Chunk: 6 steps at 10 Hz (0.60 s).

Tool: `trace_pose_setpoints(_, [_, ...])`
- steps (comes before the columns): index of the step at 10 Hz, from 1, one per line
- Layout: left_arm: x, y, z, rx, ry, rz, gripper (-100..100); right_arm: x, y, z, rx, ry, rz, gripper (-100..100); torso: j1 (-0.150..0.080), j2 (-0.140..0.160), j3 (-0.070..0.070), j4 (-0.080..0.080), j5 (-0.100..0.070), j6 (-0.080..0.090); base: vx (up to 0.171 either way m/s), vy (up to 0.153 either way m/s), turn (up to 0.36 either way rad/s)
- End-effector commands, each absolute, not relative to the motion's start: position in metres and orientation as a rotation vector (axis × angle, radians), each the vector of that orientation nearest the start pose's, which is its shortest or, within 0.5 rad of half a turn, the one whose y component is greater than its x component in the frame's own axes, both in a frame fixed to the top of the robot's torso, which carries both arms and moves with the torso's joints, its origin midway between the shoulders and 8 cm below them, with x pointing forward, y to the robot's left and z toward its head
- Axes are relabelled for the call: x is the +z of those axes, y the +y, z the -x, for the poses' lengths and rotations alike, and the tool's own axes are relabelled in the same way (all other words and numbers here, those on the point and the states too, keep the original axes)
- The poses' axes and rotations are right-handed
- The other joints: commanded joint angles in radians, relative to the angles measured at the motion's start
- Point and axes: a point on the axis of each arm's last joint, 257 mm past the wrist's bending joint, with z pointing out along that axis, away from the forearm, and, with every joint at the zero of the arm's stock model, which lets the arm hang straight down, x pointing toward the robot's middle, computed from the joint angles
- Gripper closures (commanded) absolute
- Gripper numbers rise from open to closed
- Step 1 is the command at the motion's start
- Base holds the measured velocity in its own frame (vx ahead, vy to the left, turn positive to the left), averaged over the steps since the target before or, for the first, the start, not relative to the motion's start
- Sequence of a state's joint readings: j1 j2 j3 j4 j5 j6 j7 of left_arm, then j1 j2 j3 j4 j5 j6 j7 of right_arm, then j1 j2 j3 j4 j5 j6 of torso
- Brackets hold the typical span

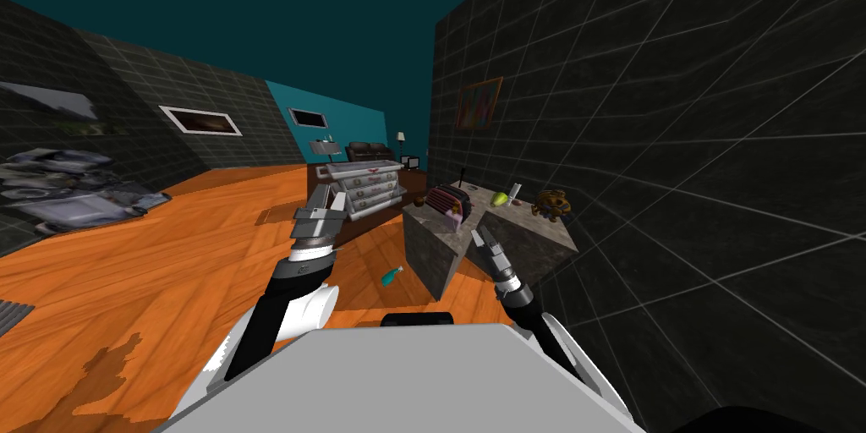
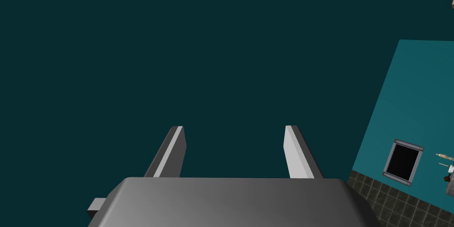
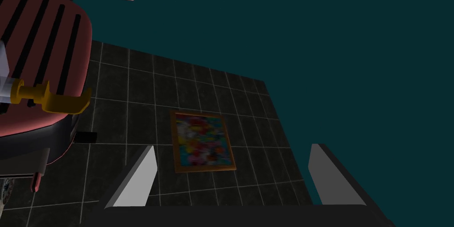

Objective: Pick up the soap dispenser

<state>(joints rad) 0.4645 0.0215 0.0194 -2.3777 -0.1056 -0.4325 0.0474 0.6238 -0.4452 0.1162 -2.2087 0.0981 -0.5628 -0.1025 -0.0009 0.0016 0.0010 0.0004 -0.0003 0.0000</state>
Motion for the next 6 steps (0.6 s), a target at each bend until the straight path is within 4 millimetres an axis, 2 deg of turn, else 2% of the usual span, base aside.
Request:
trace_pose_setpoints(1, [0.065, 0.265, -0.337, -1.280, 0.632, 0.545, 0, -0.077, -0.201, -0.325, 1.393, 1.201, -0.429, -100, 0.000, 0.000, 0.000, 0.000, 0.000, 0.000, -0.028, -0.011, 0.022])
trace_pose_setpoints(6, [0.065, 0.265, -0.337, -1.280, 0.632, 0.545, 0, -0.107, -0.191, -0.313, 1.384, 1.371, -0.349, -100, 0.000, 0.000, 0.000, 0.000, 0.000, 0.000, -0.022, -0.009, 0.019])
